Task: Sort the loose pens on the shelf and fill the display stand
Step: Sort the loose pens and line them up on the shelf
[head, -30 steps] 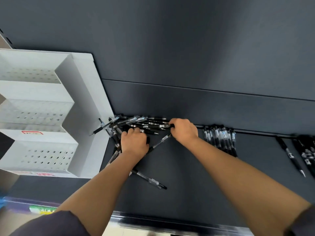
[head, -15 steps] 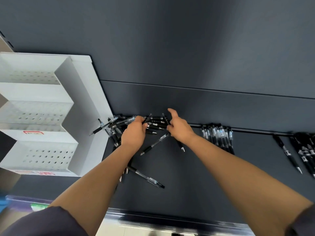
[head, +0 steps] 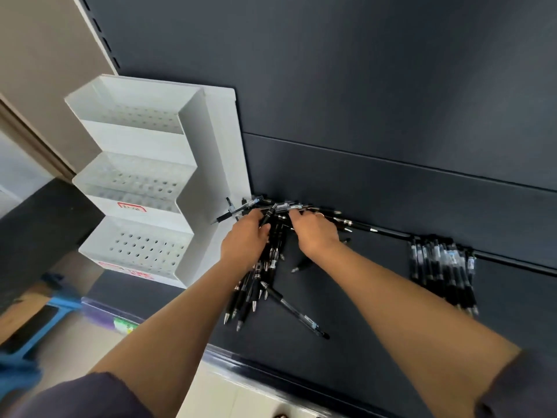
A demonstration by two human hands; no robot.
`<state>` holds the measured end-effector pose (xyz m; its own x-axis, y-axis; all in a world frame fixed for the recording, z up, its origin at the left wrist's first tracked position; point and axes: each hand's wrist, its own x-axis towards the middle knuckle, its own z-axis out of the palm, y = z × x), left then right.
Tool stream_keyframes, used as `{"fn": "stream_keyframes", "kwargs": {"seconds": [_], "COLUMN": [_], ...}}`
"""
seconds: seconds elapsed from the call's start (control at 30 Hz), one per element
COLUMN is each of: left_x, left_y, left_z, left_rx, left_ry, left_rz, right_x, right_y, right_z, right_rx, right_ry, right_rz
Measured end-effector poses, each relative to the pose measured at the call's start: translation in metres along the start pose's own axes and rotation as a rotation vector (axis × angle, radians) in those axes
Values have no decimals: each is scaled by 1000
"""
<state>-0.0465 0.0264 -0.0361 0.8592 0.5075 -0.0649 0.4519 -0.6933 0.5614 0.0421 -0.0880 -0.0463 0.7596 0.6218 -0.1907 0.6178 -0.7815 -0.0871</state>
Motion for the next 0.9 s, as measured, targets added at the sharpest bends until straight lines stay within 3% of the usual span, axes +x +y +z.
{"fn": "stream_keyframes", "kwargs": {"seconds": [0.23, 0.43, 0.5, 0.67, 0.77, 0.9], "left_x": [-2, -1, 0, -3, -10, -22], "left_y": [-2, 11, 20, 50, 65, 83], "left_z": [3, 3, 5, 14, 24, 38], "left_rx": [-13, -124, -239, -568, -831, -970], "left_ry": [-7, -11, -20, -64, -135, -253], "left_rz": [-5, -19, -28, -134, -231, -243], "right_x": [4, -11, -17, -40, -61, -86], "right_y": [3, 18, 28, 46, 50, 60], "right_z": [-1, -23, -31, -39, -38, -32], "right_rx": [-115, -59, 140, 912, 1112, 1227], "right_ry": [-35, -23, -93, -209, -249, -288], "right_rz": [40, 81, 169, 331, 340, 360]}}
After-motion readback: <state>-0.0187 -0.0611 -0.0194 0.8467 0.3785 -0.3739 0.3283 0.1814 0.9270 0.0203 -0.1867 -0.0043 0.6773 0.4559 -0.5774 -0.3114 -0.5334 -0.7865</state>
